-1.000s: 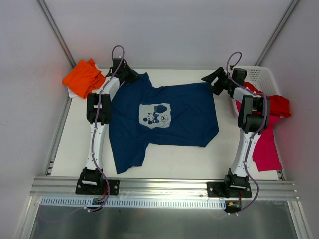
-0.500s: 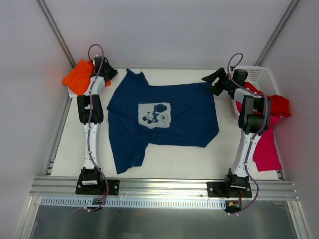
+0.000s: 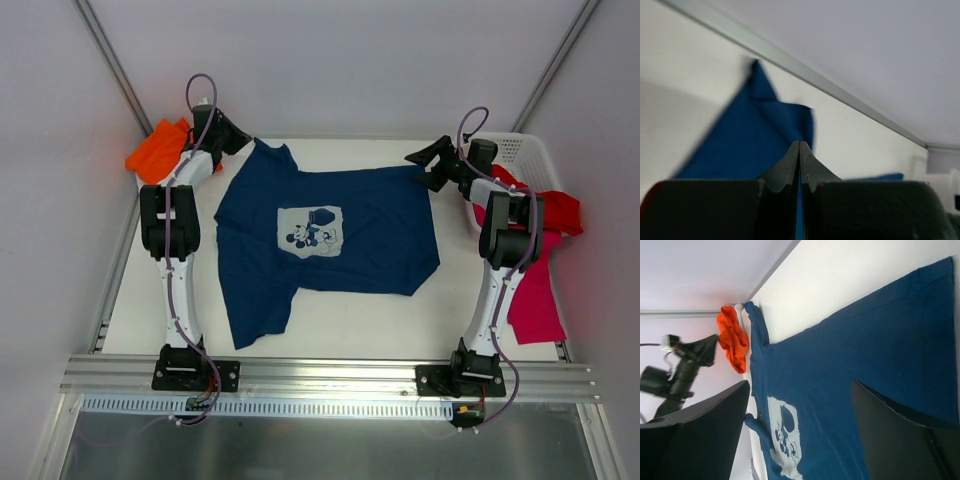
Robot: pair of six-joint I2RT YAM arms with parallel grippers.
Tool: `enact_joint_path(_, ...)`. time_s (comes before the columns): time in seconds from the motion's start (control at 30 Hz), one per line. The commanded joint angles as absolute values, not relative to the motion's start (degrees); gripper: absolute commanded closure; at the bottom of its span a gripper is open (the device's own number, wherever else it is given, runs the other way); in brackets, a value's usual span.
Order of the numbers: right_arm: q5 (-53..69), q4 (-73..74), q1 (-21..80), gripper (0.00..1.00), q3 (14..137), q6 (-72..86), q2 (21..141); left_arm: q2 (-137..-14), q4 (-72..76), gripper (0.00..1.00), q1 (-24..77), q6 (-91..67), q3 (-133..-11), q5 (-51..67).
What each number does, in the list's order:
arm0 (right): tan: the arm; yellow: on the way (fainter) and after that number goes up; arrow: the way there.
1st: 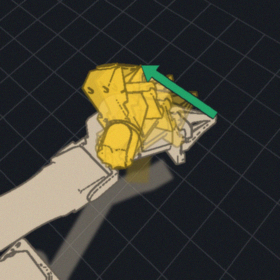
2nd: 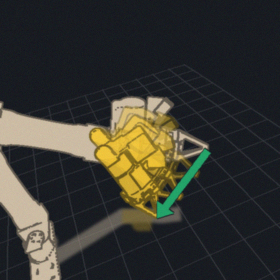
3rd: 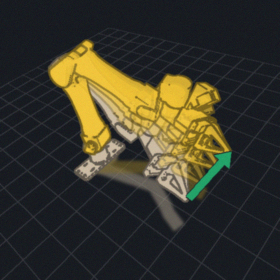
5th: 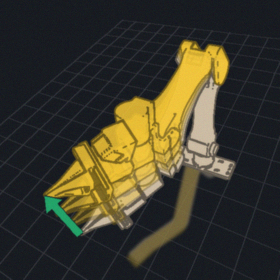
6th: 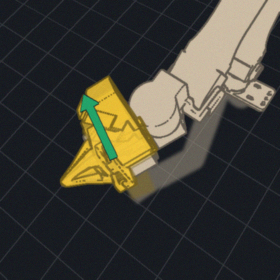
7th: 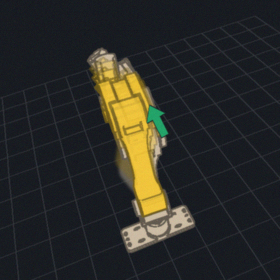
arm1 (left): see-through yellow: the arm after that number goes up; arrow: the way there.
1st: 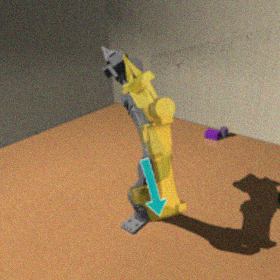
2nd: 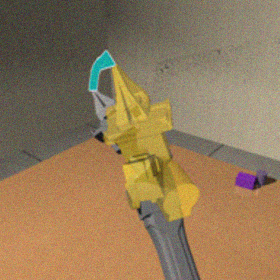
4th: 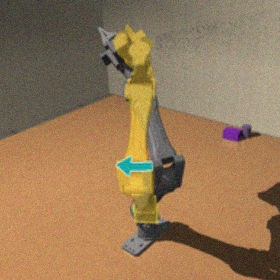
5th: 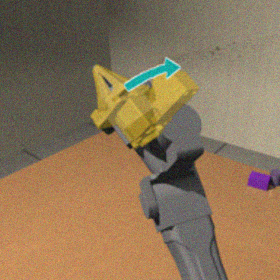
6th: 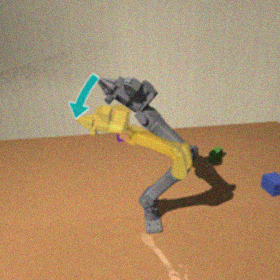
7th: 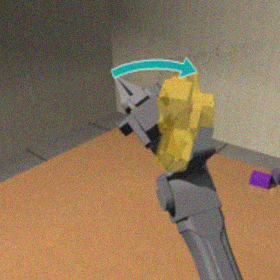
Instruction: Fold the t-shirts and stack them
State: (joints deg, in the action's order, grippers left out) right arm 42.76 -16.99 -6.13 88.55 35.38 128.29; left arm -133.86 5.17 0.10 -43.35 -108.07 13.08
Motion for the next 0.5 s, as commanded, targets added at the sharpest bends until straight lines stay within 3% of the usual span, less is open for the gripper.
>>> enact_joint_path(0.0, 43.2, -17.9, -8.3, 0.14, 88.9, 37.2, 126.6, -125.8, 2.5, 1.00, 4.0, -40.5, -105.1, 14.7)
enact_joint_path(0.27, 44.0, -17.8, -8.9, 0.14, 88.9, 37.9, 126.9, -137.9, 0.4, 1.00, 11.6, -44.2, -108.3, 20.9)
enact_joint_path(0.47, 44.7, -18.2, -10.3, 0.14, 88.9, 39.1, 127.6, -136.4, -1.9, 1.00, 16.1, -42.6, -103.9, 17.8)
